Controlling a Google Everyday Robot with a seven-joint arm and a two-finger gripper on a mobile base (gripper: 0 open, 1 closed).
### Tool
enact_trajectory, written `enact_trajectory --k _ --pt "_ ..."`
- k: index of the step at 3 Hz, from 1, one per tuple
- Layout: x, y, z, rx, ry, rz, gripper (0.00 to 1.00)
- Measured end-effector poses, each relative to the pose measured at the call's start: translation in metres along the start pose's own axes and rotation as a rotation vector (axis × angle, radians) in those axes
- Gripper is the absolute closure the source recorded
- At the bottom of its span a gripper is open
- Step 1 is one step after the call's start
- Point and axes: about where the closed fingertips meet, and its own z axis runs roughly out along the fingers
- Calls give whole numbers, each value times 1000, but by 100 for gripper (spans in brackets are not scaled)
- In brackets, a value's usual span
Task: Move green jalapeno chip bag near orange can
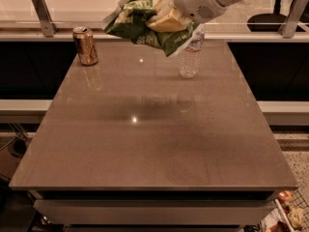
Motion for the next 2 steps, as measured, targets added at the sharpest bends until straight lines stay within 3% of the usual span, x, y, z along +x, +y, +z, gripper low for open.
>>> enact_trajectory --k 1,2 --pt "3 -13 10 0 41 -5 100" --pt "11 -43 34 17 70 -12 100"
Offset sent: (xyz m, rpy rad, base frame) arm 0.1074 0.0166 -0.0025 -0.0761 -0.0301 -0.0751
